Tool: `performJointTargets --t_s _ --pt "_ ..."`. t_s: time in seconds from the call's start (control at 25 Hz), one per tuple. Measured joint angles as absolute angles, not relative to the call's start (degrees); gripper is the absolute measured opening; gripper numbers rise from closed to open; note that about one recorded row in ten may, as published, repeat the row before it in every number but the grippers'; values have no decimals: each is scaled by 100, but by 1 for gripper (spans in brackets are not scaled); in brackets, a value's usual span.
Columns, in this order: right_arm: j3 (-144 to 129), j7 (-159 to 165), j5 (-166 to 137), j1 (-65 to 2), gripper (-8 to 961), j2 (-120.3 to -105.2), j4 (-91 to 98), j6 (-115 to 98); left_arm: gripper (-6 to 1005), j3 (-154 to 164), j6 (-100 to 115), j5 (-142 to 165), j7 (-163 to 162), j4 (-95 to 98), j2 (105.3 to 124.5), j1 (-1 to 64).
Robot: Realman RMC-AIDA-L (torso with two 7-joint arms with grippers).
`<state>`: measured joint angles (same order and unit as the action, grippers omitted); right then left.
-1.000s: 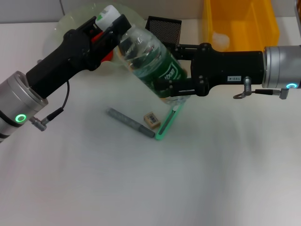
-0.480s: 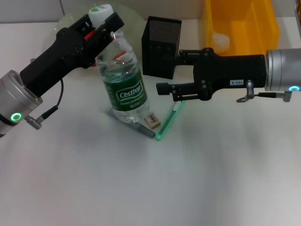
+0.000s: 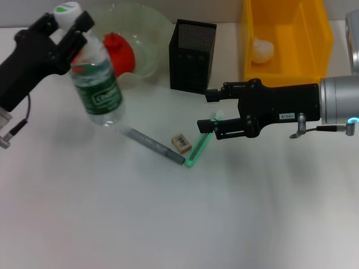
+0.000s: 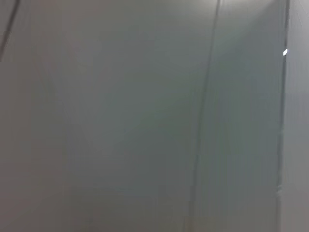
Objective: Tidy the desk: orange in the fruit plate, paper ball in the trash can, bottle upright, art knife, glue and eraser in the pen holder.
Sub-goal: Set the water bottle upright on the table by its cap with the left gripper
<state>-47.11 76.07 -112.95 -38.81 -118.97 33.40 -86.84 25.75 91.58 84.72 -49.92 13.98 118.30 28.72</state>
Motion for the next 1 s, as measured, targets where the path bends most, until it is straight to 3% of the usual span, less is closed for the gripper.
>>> performJointTargets --t_s 1.0 --pt "-5080 7591 -11286 -3881 759 -11918 3190 -8338 480 2135 7602 8463 -3171 1044 11874 3074"
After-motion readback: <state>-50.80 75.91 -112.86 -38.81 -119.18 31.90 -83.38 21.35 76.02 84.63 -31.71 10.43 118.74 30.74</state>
